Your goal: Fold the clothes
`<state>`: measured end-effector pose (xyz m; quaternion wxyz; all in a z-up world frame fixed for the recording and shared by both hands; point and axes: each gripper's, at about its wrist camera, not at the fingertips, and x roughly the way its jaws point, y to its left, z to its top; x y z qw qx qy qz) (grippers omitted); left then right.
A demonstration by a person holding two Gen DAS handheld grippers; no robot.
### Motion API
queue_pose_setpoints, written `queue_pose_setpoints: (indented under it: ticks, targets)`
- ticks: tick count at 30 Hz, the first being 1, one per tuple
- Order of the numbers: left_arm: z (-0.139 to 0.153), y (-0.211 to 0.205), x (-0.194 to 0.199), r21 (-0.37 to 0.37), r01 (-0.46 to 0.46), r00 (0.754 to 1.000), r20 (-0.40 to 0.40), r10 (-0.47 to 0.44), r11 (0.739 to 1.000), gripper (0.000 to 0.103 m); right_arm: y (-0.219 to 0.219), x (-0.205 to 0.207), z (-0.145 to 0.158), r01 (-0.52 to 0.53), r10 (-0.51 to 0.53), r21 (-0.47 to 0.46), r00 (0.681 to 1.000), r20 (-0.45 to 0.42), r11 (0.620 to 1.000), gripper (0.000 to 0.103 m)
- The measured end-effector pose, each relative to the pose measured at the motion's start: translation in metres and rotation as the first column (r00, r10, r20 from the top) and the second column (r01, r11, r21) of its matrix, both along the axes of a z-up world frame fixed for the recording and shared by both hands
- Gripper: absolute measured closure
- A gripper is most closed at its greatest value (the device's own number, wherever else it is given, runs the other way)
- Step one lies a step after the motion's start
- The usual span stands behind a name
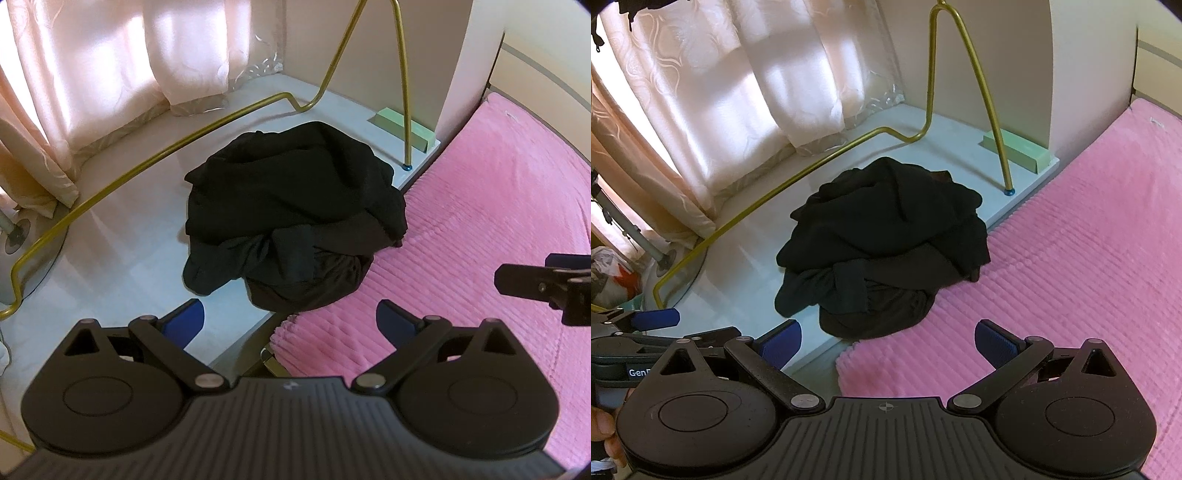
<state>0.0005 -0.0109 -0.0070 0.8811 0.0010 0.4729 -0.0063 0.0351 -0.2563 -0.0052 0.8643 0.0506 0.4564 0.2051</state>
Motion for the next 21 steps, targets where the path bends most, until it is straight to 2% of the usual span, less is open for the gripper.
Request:
queue_pose_setpoints:
  ticks: [21]
  targets:
    - [-0.003,-0.0044,0.0023,-0.01,0.01,1.0,-0.009,-0.01,1.0,0.005,0.0018,-0.0017,-0.0008,-0.001,0.001,-0.01,1.0,-0.008,1.0,0.001]
